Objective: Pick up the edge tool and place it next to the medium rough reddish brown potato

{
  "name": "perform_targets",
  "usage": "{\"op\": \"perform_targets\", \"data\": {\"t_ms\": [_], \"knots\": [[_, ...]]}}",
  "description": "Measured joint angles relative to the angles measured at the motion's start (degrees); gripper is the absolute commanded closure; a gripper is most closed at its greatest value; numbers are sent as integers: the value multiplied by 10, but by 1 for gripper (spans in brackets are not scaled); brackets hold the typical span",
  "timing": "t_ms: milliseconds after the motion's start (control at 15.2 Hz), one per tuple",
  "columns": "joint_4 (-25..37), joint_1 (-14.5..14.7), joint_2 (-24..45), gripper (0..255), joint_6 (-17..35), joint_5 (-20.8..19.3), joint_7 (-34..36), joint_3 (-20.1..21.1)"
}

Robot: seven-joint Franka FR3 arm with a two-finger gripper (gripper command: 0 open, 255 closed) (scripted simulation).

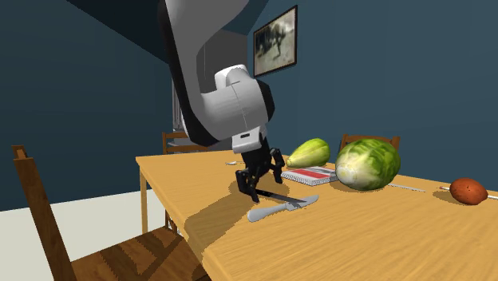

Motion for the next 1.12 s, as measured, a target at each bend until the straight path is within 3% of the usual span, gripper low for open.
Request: {"op": "perform_targets", "data": {"t_ms": [264,330,1122], "knots": [[1,1,1,0,0,-1,1,-1],[1,1,1,255,0,-1,1,-1],[1,-4,-5,255,-5,9,-7,6]]}}
